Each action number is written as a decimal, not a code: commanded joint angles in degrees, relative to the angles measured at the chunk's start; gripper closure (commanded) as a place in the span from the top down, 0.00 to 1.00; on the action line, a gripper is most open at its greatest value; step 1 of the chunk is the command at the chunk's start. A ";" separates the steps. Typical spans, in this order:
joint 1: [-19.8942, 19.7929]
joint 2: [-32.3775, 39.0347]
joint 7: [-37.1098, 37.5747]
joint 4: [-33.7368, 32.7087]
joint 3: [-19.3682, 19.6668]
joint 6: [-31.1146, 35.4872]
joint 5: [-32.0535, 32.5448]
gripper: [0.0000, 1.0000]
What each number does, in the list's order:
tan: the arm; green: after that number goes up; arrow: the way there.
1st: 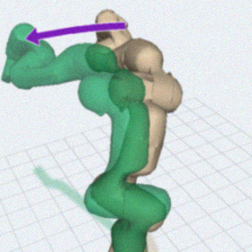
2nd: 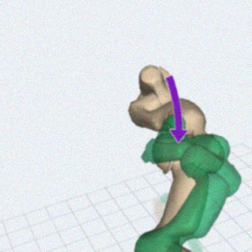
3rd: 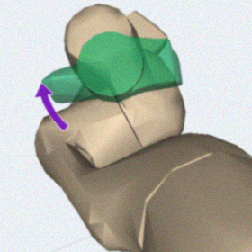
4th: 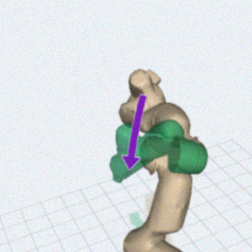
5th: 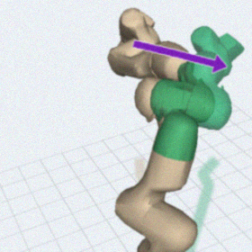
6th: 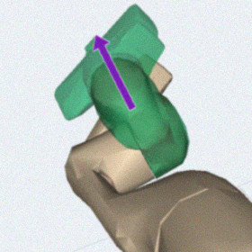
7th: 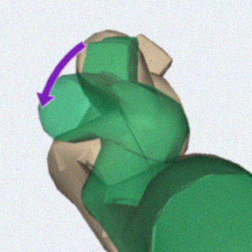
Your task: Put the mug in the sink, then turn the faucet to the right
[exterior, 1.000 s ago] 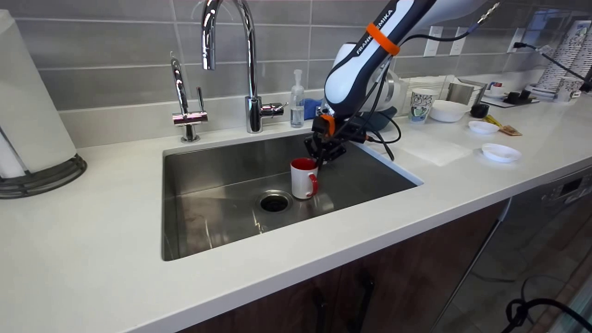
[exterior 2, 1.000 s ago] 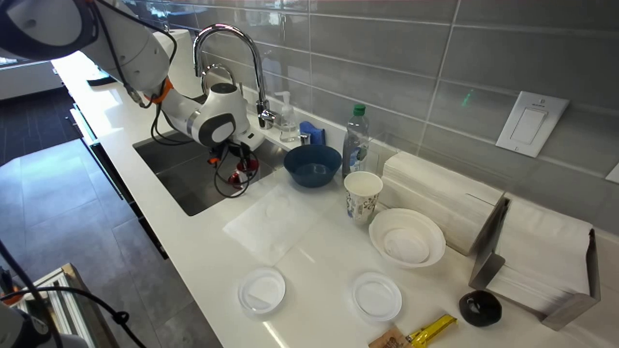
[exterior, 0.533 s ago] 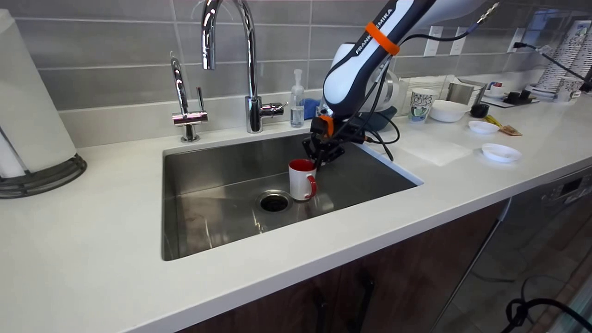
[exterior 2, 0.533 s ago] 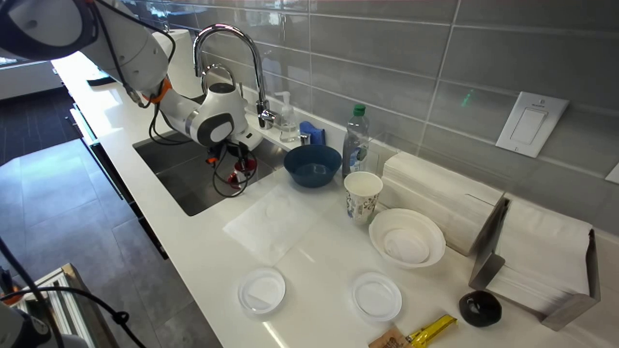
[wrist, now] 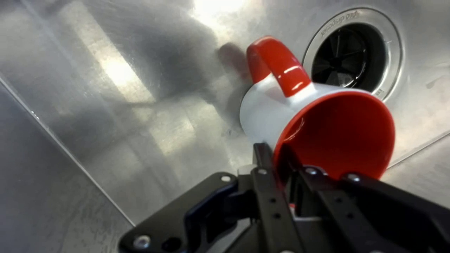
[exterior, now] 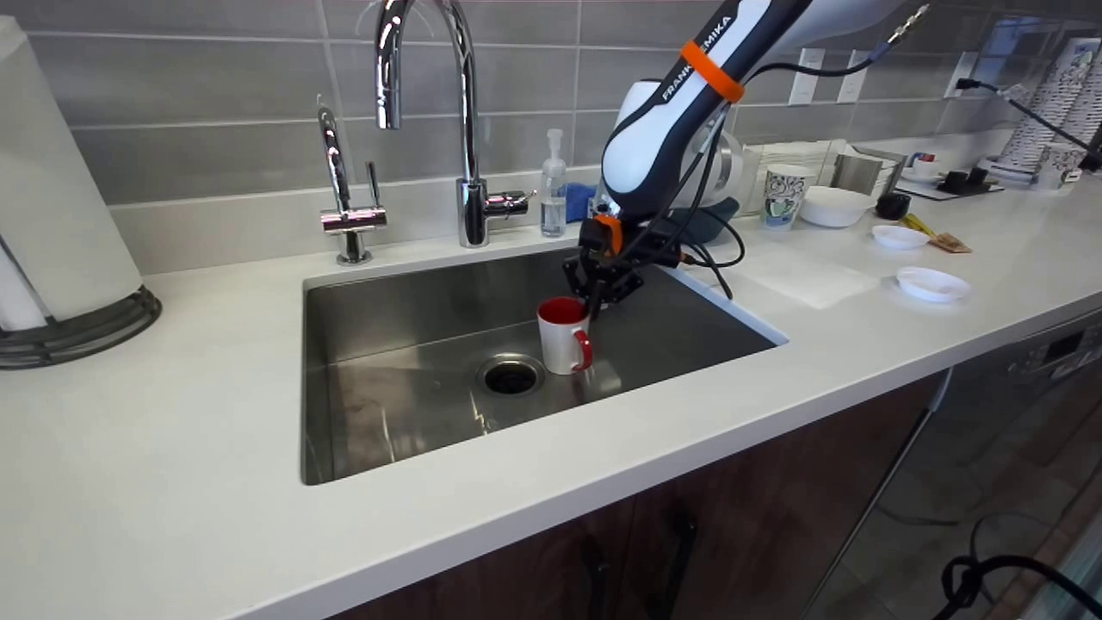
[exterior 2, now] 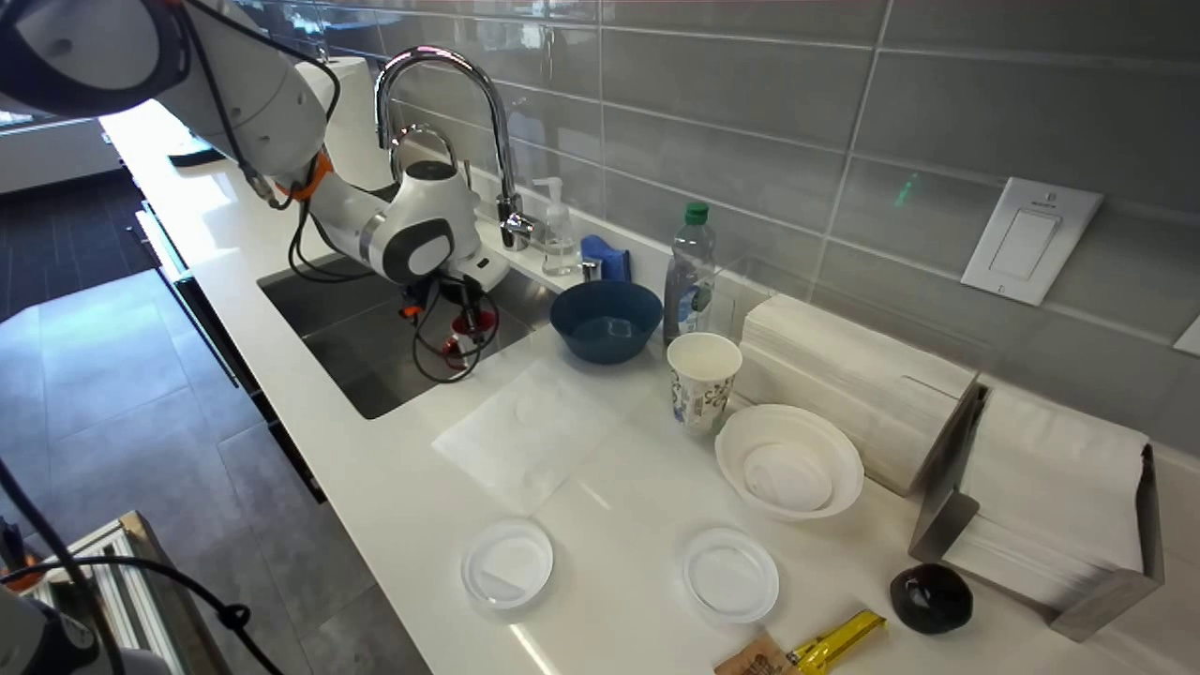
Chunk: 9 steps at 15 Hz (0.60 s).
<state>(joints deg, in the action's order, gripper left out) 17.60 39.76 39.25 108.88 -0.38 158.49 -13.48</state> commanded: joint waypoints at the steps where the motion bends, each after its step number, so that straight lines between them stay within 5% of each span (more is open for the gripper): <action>1: 0.24 -0.45 -0.27 -0.14 0.35 -2.44 0.98 0.47; 9: -0.67 -5.66 -3.32 3.78 -1.57 0.10 -0.11 0.99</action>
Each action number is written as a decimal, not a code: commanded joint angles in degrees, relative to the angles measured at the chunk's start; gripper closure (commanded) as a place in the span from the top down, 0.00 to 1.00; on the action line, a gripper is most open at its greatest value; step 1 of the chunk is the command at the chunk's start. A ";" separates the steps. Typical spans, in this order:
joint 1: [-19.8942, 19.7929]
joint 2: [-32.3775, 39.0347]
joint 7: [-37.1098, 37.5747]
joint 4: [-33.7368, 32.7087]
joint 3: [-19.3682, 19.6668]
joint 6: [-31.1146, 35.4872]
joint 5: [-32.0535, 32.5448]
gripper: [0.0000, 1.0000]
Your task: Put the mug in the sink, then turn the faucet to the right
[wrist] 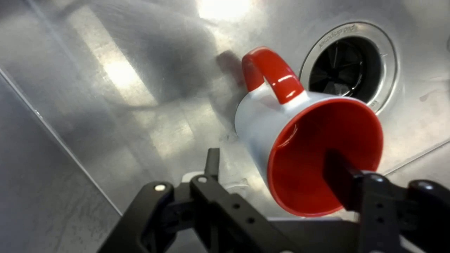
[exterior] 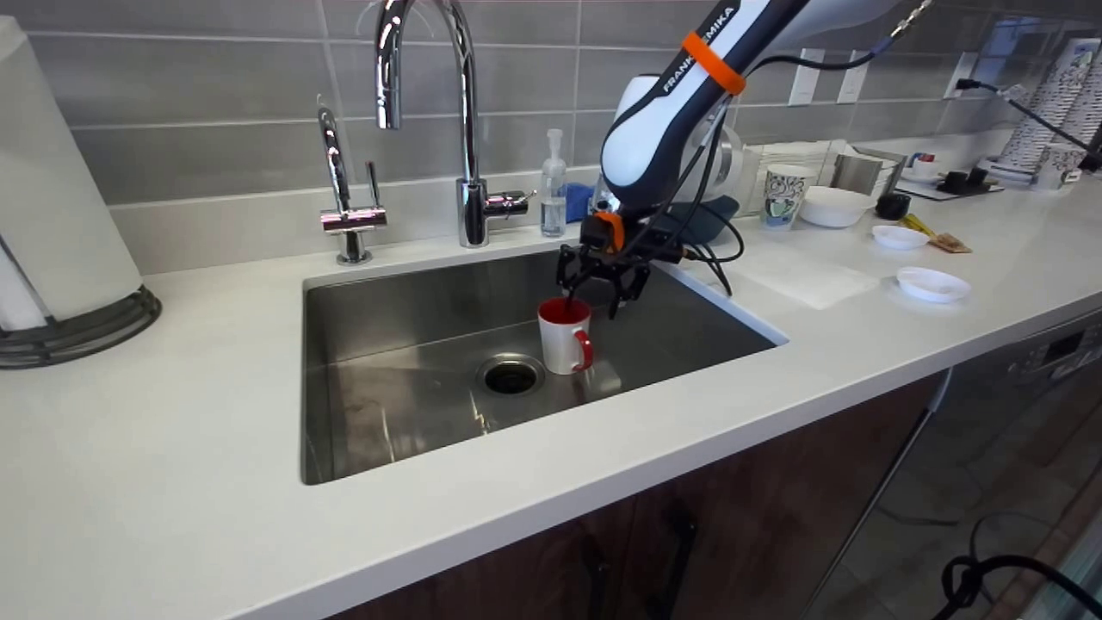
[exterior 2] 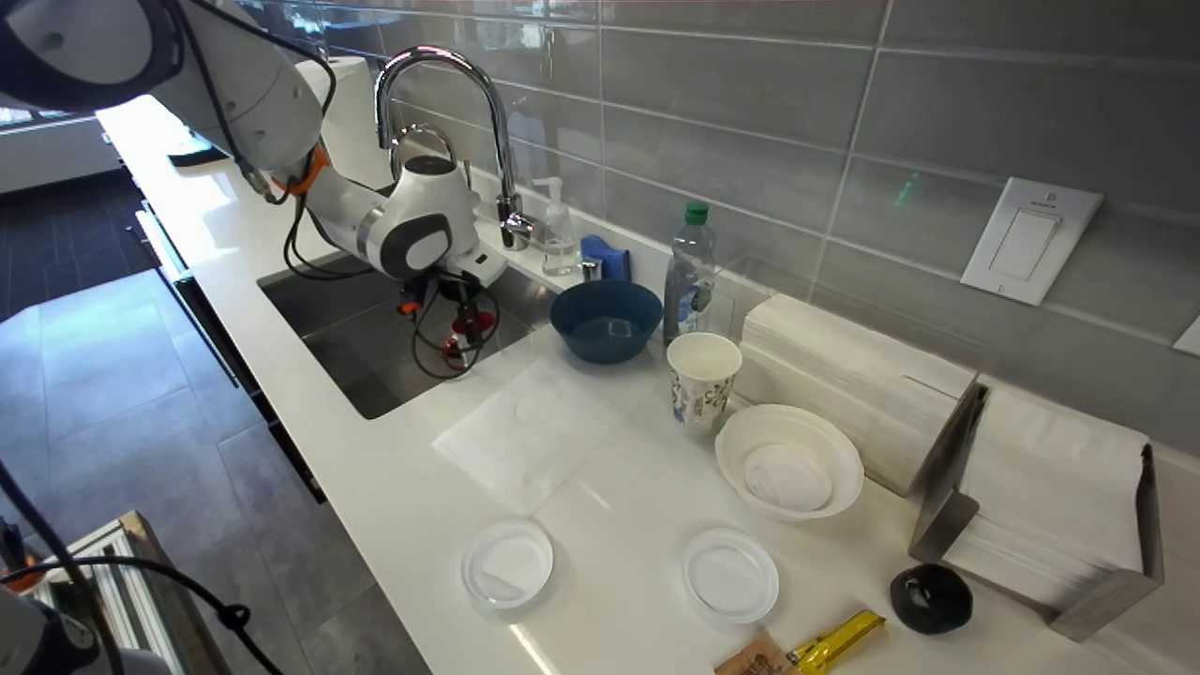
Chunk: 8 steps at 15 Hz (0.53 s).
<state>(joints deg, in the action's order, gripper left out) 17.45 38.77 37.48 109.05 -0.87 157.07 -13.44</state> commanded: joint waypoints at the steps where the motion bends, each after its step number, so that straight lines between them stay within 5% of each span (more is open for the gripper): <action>1: -0.50 -5.87 -1.88 4.22 -1.32 1.69 -0.19 1.00; 8: -1.31 -16.74 -13.23 8.56 -5.33 -5.05 1.54 1.00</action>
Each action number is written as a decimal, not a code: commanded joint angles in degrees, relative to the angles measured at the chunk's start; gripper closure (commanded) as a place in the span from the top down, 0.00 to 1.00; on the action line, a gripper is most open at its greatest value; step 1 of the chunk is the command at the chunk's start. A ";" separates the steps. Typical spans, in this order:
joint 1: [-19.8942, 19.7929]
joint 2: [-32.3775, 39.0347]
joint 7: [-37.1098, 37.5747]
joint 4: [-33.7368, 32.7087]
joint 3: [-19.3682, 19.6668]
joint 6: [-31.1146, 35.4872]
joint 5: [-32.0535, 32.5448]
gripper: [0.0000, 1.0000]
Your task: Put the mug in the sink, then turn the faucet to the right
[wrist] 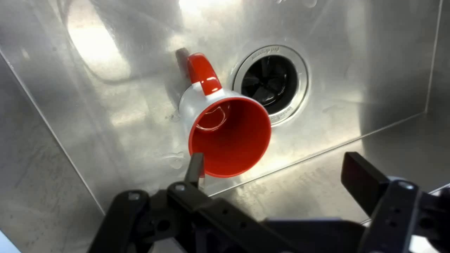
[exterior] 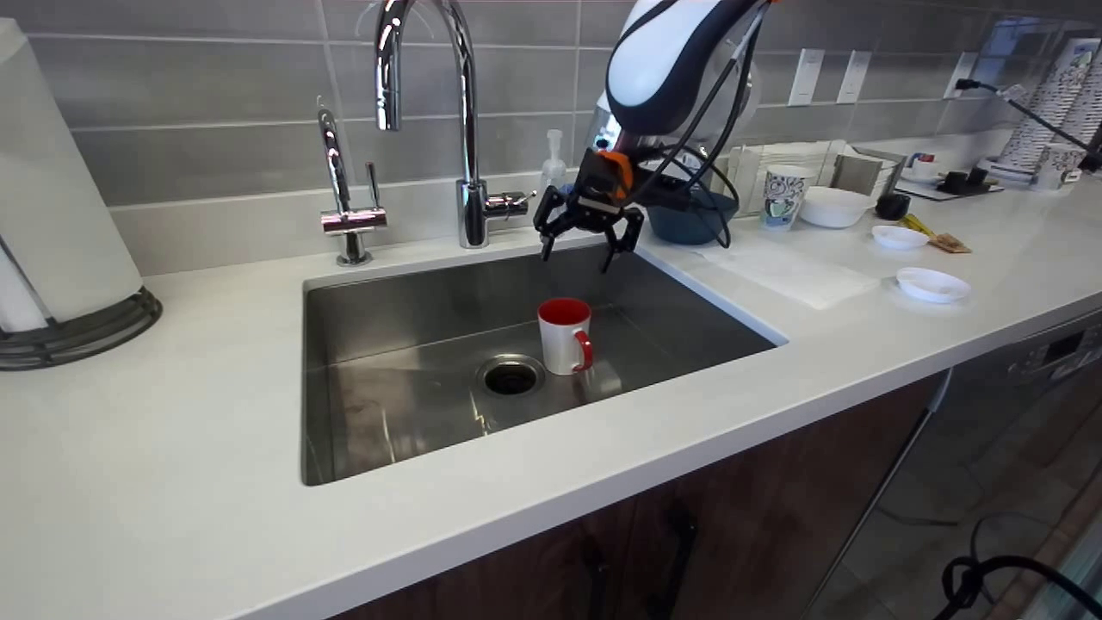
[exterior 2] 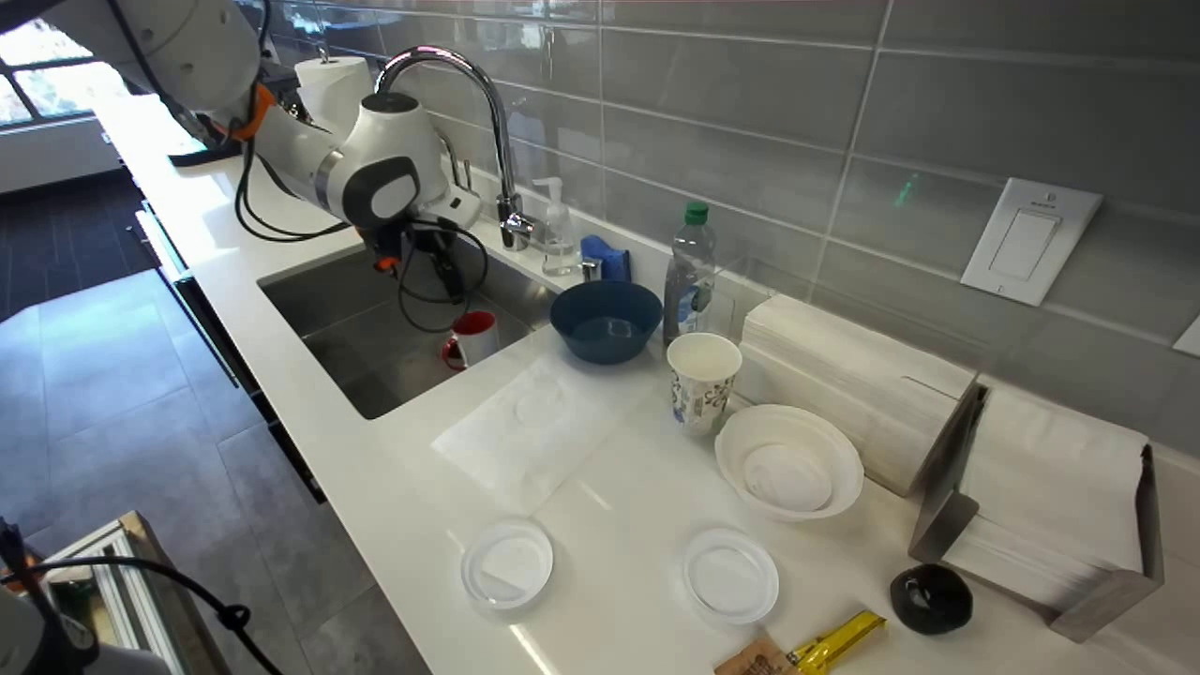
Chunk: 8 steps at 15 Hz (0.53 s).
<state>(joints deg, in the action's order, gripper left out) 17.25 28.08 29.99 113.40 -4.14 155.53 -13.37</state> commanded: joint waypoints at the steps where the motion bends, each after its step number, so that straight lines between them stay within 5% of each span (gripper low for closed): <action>1: -1.49 -8.07 -8.06 5.28 -2.72 -5.66 1.69 1.00; 8: -4.51 -19.89 -24.64 9.60 -6.53 -12.08 -0.30 1.00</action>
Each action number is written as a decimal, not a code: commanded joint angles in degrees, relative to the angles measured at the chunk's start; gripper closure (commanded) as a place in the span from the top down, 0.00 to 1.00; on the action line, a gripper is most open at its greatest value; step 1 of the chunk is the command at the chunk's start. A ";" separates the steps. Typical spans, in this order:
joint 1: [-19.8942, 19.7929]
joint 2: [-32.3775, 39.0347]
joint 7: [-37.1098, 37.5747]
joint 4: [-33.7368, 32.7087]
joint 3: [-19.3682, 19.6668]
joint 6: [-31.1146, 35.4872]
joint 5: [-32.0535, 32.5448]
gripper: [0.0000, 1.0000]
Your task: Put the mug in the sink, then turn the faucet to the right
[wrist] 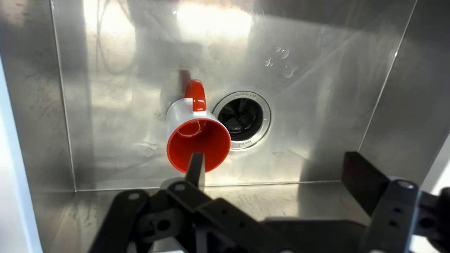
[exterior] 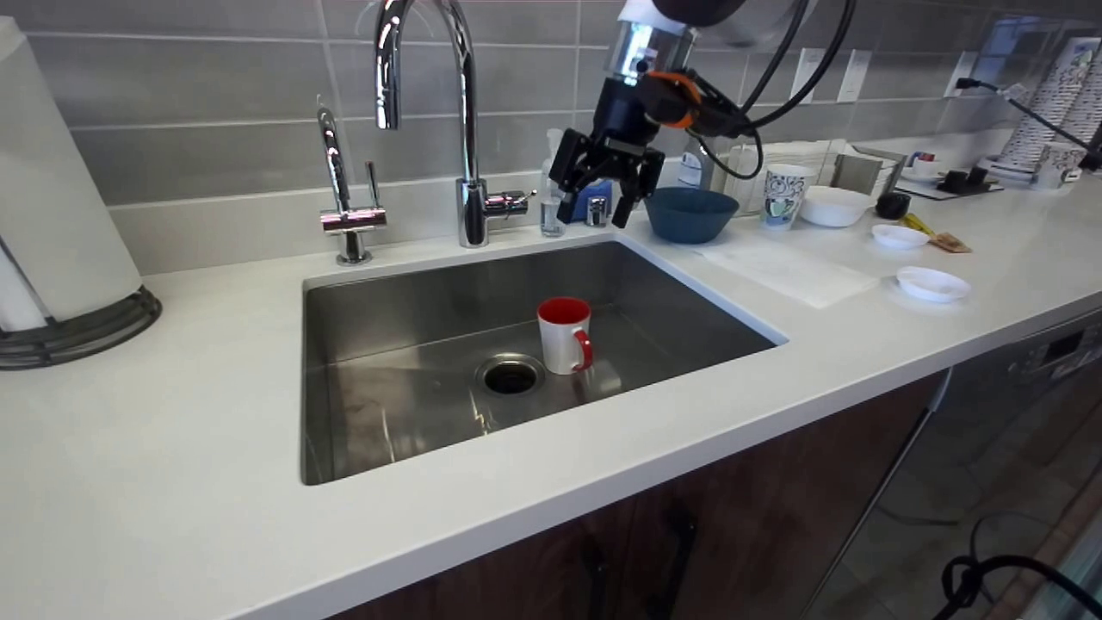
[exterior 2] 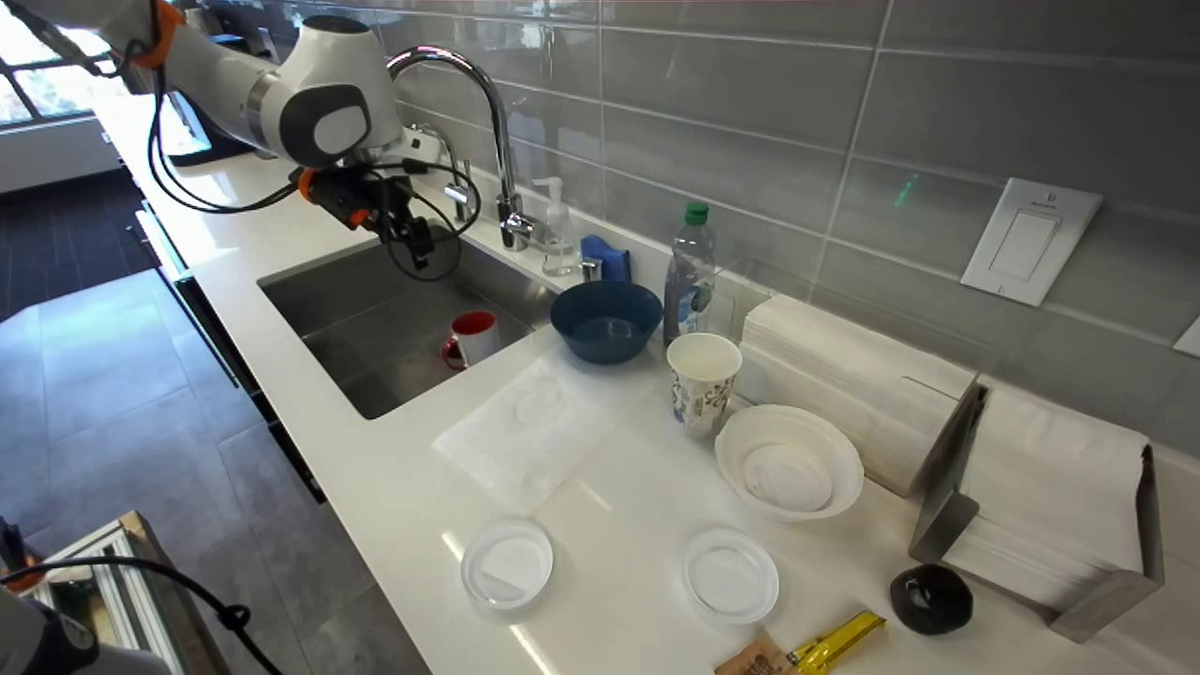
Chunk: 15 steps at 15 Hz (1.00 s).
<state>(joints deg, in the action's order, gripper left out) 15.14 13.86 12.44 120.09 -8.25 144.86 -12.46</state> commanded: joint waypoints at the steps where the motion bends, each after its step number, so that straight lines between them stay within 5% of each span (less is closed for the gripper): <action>1: -2.94 -6.43 -10.44 2.53 -3.29 -1.67 -2.70 1.00; 3: -3.43 -7.08 -16.96 1.44 -4.83 1.48 -6.15 1.00; 4: -2.73 -5.38 -10.95 0.69 -3.63 -0.32 -2.93 1.00; 12: -2.93 -6.68 -15.00 0.70 -4.41 0.41 -4.41 1.00; 15: -1.97 -6.30 -3.98 -6.31 -3.57 -9.08 -0.23 1.00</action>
<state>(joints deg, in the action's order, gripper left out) 12.67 7.15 -0.79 120.15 -12.15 144.74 -16.07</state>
